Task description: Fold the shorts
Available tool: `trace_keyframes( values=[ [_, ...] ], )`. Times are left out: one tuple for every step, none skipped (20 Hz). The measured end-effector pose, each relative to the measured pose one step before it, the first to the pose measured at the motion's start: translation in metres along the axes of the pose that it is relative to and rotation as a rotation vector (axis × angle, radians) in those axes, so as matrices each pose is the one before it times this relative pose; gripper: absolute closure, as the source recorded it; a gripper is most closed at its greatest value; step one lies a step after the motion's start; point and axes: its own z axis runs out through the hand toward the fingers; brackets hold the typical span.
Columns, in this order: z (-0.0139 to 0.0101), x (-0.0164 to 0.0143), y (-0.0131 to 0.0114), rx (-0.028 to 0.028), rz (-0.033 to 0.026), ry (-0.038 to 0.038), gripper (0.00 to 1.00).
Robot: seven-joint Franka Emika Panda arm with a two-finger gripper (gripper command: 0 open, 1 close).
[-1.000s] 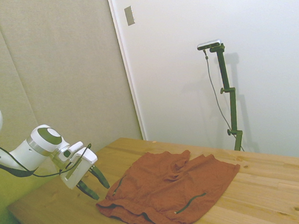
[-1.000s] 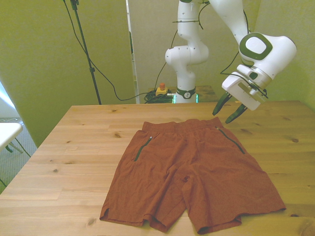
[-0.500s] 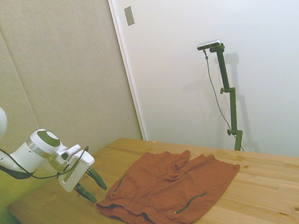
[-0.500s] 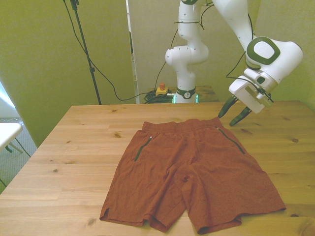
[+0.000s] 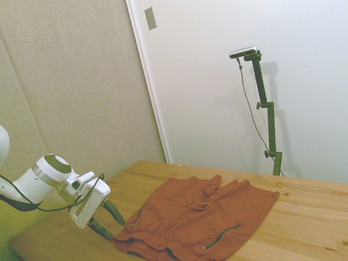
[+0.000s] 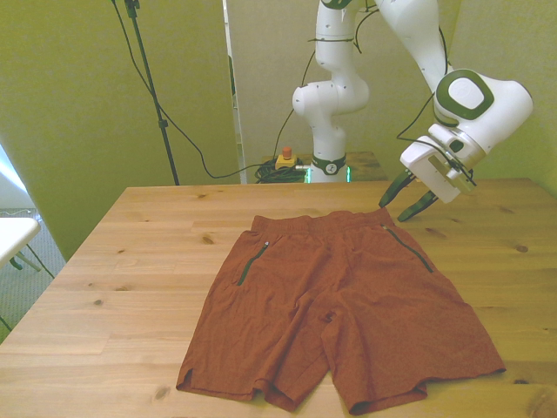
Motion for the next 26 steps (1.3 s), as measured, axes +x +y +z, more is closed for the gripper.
trace_keyframes(
  values=[
    [0.00208,0.00085,0.00147,-0.00317,0.00716,-0.00167,0.0],
    [0.00178,0.00082,0.00161,-0.00191,0.0061,-0.00189,1.0],
    [0.0013,0.00039,0.0015,-0.0013,0.00546,-0.00119,1.0],
    [0.00092,-0.00025,0.00092,-0.00073,0.0049,-0.0006,1.0],
    [0.00037,-0.00036,0.00045,-0.00004,0.00453,-0.00005,1.0],
    [0.00026,-0.0003,0.0003,-0.00012,0.0033,0.00001,1.0],
    [0.0003,-0.00024,0.00029,-0.00031,0.00364,-0.00011,1.0],
    [0.00032,-0.0001,0.00033,0.0004,0.00289,-0.0002,1.0],
    [0.00132,-0.00102,0.00014,0.00112,0.00084,-0.00117,1.0],
    [0.00096,-0.00118,0.00014,0.00276,0.00143,-0.00054,1.0],
    [0.00095,-0.00104,0.00001,0.00195,0.00149,-0.0007,1.0],
    [0.00113,-0.00084,0.0002,-0.00082,0.00139,-0.00105,1.0],
    [0.00212,-0.00076,0.00062,-0.004,0.00037,-0.00078,1.0],
    [0.00302,-0.0004,0.00102,-0.00561,-0.00022,-0.00039,1.0],
    [0.00283,-0.00013,0.00098,-0.00511,0.00002,-0.00092,1.0],
    [0.00291,-0.00016,0.00087,-0.00406,-0.00085,0.00118,1.0],
    [0.00143,-0.00068,0.00004,0.00087,-0.00121,0.00182,1.0],
    [0.00041,-0.00081,-0.00038,0.00364,0.00015,0.00042,1.0],
    [0.00038,-0.00083,-0.00033,0.00277,-0.00053,-0.00034,1.0],
    [0.00049,-0.00085,-0.00025,0.00206,-0.00057,-0.00045,1.0],
    [0.00054,-0.00088,-0.00026,0.00209,-0.00125,-0.00053,1.0],
    [0.00049,-0.00084,-0.0004,0.00261,-0.00135,-0.00055,1.0],
    [0.00053,-0.00077,-0.00056,0.00218,-0.00136,-0.00074,1.0],
    [0.00061,-0.00065,-0.00066,0.00069,-0.00139,-0.00093,1.0],
    [0.00058,-0.00064,-0.00074,0.00029,-0.0013,-0.00091,1.0],
    [0.00056,-0.0005,-0.00061,0.00019,-0.00083,-0.00088,1.0]
  ],
)
